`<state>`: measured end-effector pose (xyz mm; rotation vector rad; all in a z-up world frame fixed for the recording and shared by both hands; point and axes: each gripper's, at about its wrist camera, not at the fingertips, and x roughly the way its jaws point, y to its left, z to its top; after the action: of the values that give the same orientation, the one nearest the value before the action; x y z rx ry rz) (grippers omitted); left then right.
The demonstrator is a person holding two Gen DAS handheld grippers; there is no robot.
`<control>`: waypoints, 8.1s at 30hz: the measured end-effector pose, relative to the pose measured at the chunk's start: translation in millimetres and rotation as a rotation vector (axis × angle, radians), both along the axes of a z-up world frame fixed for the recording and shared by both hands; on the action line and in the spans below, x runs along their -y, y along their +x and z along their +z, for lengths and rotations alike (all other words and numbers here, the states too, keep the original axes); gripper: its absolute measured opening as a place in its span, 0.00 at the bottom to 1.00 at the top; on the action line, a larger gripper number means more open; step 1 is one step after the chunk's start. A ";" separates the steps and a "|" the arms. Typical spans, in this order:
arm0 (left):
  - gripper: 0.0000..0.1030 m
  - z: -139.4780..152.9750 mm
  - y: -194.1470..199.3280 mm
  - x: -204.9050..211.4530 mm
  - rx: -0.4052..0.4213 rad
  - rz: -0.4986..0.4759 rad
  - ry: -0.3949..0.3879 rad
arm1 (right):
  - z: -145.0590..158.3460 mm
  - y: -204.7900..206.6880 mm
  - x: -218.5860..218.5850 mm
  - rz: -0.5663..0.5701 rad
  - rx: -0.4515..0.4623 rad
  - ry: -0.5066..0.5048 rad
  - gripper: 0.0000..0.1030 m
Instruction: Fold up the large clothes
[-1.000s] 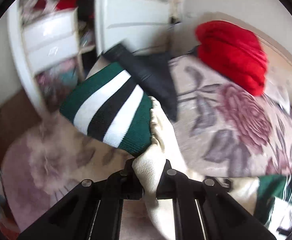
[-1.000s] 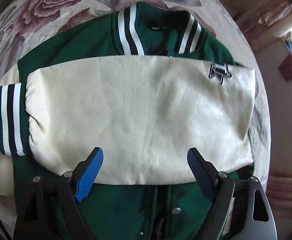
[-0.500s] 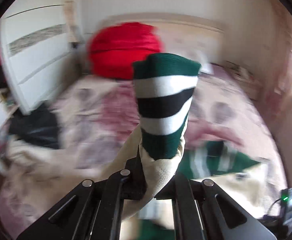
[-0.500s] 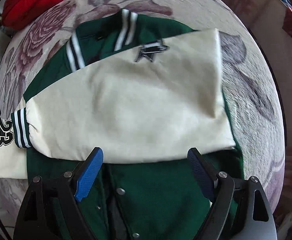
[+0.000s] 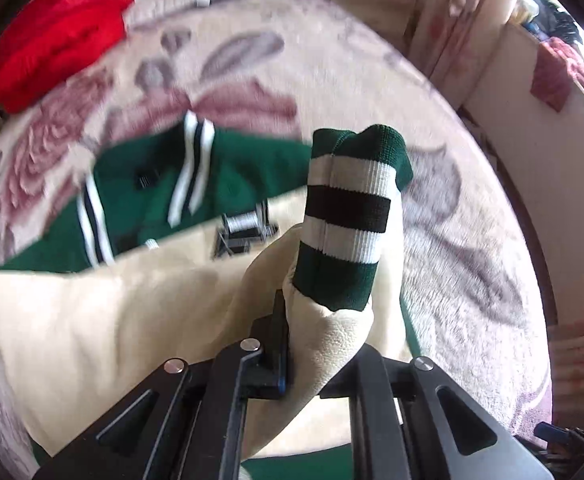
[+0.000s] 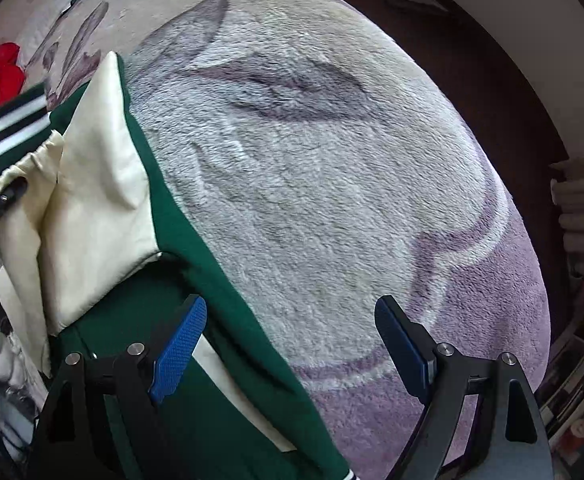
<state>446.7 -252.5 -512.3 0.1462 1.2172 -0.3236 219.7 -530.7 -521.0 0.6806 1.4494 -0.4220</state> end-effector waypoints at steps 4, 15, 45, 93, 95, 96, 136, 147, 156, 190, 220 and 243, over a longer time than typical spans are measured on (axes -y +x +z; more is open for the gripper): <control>0.43 -1.3 -5.3 -6.3 -0.027 -0.012 -0.022 | -2.3 -9.2 20.8 -0.032 0.034 0.123 0.85; 0.87 33.7 -17.7 -130.7 0.003 0.133 -0.004 | 2.9 65.9 -16.0 0.047 0.145 0.306 0.85; 0.92 -15.0 38.1 -330.0 -0.049 0.550 0.148 | -37.0 218.0 -92.9 0.145 0.220 0.398 0.76; 0.92 -56.7 167.5 -254.8 0.029 0.290 0.358 | -72.5 392.5 -362.6 0.678 0.207 0.323 0.05; 0.92 -45.8 169.1 -258.1 0.041 0.306 0.334 | -57.4 400.8 -360.5 0.651 0.237 0.244 0.05; 0.92 -40.5 170.3 -258.2 0.052 0.308 0.331 | -52.6 404.7 -357.0 0.644 0.250 0.211 0.04; 0.92 -32.5 171.9 -204.6 0.118 0.273 0.377 | -59.5 407.5 -248.1 0.428 -0.030 0.116 0.38; 0.92 31.2 55.0 -205.3 0.089 0.245 0.269 | 14.9 147.4 -80.2 0.316 -0.128 0.073 0.64; 0.92 -44.2 -79.9 -126.4 -0.158 0.109 0.295 | -70.6 59.8 -31.5 0.152 -0.118 0.162 0.07; 0.92 -66.7 -225.8 -192.2 -0.386 0.254 0.227 | -26.7 -238.2 39.5 0.175 -0.269 0.303 0.43; 1.00 -60.9 -72.9 -378.1 -0.163 0.437 0.350 | 80.3 -73.4 -24.4 0.314 -0.061 0.354 0.44; 1.00 -81.5 -38.4 -362.1 -0.089 0.367 0.550 | 26.9 -103.2 -118.8 0.428 -0.161 0.419 0.04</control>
<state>408.3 109.6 -593.8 0.3788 1.3693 0.3344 116.4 -411.9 -494.1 0.6501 1.8068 0.1708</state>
